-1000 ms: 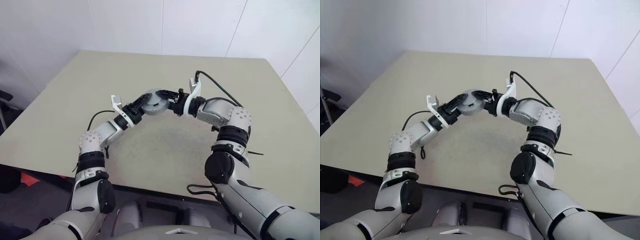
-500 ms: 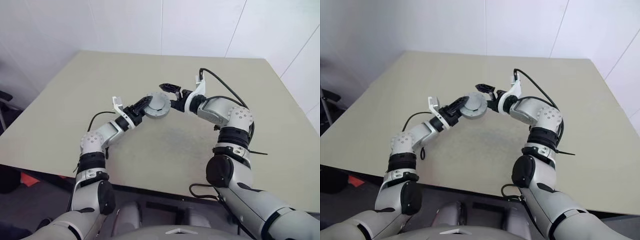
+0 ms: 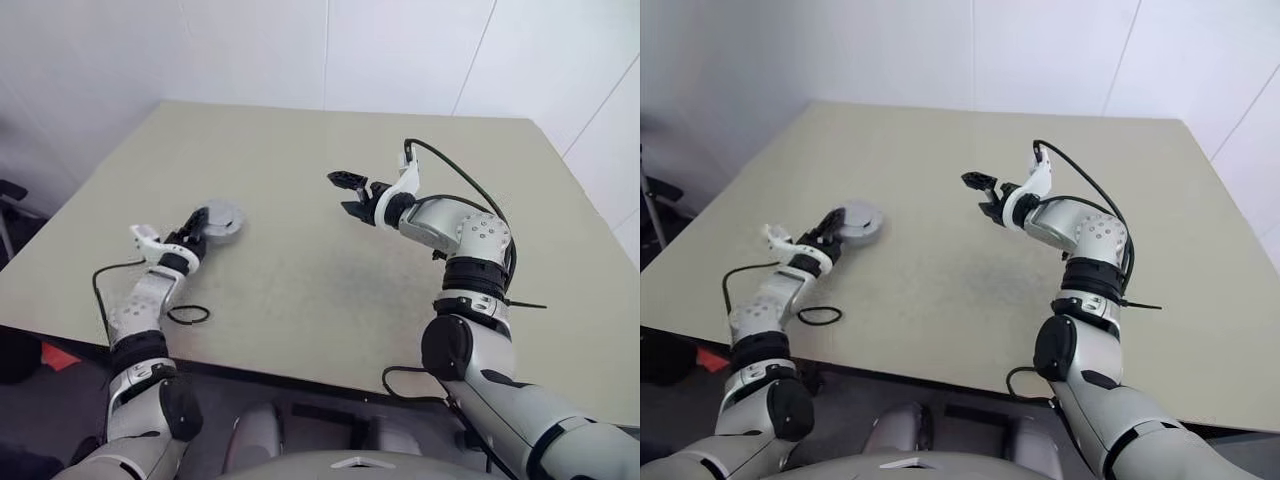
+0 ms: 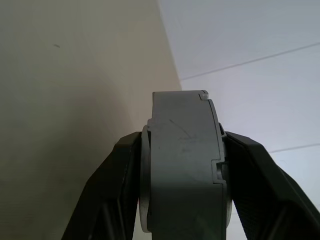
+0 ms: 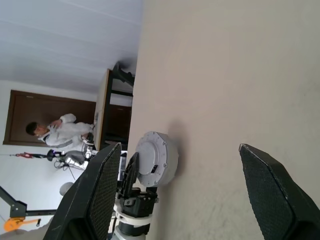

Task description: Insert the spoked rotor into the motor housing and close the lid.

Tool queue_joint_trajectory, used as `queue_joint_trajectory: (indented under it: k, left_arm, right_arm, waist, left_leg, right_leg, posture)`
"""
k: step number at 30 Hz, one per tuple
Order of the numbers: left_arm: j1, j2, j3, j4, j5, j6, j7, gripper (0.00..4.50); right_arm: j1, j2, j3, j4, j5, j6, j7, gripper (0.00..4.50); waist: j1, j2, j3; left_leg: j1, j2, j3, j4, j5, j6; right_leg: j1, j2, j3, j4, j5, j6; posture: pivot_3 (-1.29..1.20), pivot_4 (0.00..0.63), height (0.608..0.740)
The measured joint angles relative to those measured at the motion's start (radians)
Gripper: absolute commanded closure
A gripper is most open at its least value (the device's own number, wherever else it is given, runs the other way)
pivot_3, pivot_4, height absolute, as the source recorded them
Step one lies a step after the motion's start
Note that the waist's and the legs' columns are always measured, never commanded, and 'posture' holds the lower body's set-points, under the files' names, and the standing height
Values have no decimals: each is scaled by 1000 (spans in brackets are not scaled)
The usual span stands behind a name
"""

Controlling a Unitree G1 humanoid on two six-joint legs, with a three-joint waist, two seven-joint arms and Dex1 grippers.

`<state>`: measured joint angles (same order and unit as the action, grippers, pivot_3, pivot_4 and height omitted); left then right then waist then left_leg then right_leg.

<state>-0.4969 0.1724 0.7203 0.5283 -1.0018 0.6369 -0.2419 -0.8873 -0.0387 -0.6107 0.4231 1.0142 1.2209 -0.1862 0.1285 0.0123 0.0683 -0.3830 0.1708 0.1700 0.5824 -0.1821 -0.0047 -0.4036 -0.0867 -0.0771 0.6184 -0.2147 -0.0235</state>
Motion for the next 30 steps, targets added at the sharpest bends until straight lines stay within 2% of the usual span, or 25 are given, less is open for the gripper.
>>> queue_joint_trajectory:
  k: [8, 11, 15, 16, 20, 24, 27, 30]
  left_arm:
    - [1, 0, -4, 17, 25, -48, 18, 2131]
    - [0, 12, -9, 26, 45, -69, 19, 1387]
    - [-30, 39, -13, 65, 84, -131, 43, 156]
    - [-44, 49, -12, 84, 90, -151, 56, 41]
    - [-69, 115, 18, 167, 118, -250, 110, 41]
    - [-72, 166, 24, 215, 158, -326, 128, 41]
    - [-80, 204, 18, 240, 200, -366, 132, 41]
    - [-100, 229, -24, 231, 259, -405, 104, 41]
  right_arm:
    - [0, 1, 35, 30, -21, -8, 30, 209]
    - [0, 1, 38, 37, -28, -11, 36, 160]
    - [0, -2, 41, 40, -31, -13, 45, 160]
    - [0, -2, 43, 42, -32, -13, 47, 160]
    - [0, -8, 52, 56, -38, -13, 54, 160]
    - [0, -28, 85, 56, -64, -14, 91, 160]
    - [31, -76, 210, -6, -128, -53, 204, 160]
    - [109, -155, 393, -116, -269, -216, 380, 160]
  waist:
    - [-2, -4, -1]
    - [-4, -4, -1]
    - [-7, -4, -1]
    - [-8, -4, -1]
    - [-32, -4, -1]
    - [-34, -4, -1]
    - [-27, -5, -2]
    - [-3, -7, -2]
  left_leg:
    - [4, 0, 0, 1, 1, -2]
    - [5, 1, 0, 0, 2, -4]
    - [10, 1, 0, -1, 4, -6]
    - [12, 2, 0, -2, 4, -7]
    - [18, 5, 0, -3, 5, -9]
    - [18, 9, 0, -3, 6, -10]
    - [16, 10, -1, -3, 6, -10]
    - [15, 10, -2, -2, 6, -9]
  right_leg:
    - [3, 0, 0, 2, 0, 1]
    - [3, 0, 0, 2, 0, 0]
    - [6, 1, 0, 3, 0, 0]
    - [7, 1, 1, 3, -1, 2]
    - [12, 6, 2, 2, -5, 1]
    - [12, 9, 2, 2, -5, -1]
    - [12, 10, 1, 2, -4, -4]
    - [13, 10, 0, 0, -1, -7]
  posture:
    - [0, 0, 740]
    - [0, 0, 740]
    - [0, 0, 740]
    - [0, 0, 740]
    - [0, 0, 740]
    - [0, 0, 740]
    - [0, 0, 740]
    - [0, 0, 740]
